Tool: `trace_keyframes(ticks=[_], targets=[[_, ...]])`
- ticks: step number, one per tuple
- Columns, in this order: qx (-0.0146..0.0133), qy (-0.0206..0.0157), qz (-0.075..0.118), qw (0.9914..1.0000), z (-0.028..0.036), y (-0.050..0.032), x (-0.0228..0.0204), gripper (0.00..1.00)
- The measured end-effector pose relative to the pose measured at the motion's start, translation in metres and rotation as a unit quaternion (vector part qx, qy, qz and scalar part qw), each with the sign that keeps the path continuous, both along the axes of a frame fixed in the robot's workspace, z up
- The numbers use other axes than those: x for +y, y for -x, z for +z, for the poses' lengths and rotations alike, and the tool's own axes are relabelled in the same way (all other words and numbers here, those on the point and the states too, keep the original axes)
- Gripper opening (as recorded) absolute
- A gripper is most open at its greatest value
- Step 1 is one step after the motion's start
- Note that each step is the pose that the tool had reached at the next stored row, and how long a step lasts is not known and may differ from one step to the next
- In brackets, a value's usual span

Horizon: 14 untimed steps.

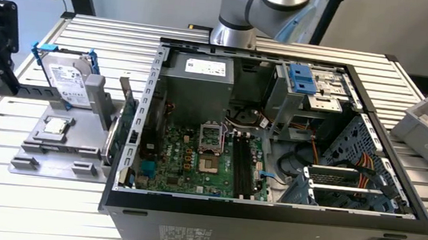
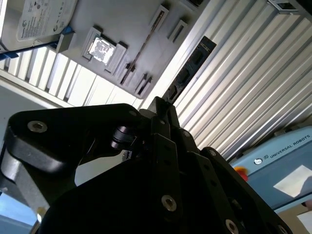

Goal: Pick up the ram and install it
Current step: 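Pick up the ram and move it above insertion slot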

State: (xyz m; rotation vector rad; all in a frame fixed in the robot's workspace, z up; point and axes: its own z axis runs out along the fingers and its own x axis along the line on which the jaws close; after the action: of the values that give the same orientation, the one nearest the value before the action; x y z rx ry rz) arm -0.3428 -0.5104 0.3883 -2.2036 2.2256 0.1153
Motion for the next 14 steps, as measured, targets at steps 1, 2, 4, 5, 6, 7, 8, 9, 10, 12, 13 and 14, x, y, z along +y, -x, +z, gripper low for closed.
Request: trace_keyframes(ticks=[1,2,4,5,6,7,8,9,10,12,13,14], targets=[[0.0000,0.0000,0.000,1.00000,0.0000,-0.0011,0.0000,0.00],[0.0001,0.0000,0.000,1.00000,0.0000,-0.0022,0.0000,0.00],[0.0001,0.0000,0.000,1.00000,0.0000,-0.0043,0.0000,0.00],[0.0001,0.0000,0.000,1.00000,0.0000,-0.0053,0.0000,0.00],[0.0002,0.0000,0.000,1.00000,0.0000,-0.0064,0.0000,0.00],[0.0002,0.0000,0.000,1.00000,0.0000,-0.0074,0.0000,0.00],[0.0002,0.0000,0.000,1.00000,0.0000,-0.0085,0.0000,0.00],[0.0002,0.0000,0.000,1.00000,0.0000,-0.0095,0.0000,0.00],[0.0002,0.0000,0.000,1.00000,0.0000,-0.0106,0.0000,0.00],[0.0003,0.0000,0.000,1.00000,0.0000,-0.0127,0.0000,0.00],[0.0003,0.0000,0.000,1.00000,0.0000,-0.0138,0.0000,0.00],[0.0004,0.0000,0.000,1.00000,0.0000,-0.0147,0.0000,0.00]])
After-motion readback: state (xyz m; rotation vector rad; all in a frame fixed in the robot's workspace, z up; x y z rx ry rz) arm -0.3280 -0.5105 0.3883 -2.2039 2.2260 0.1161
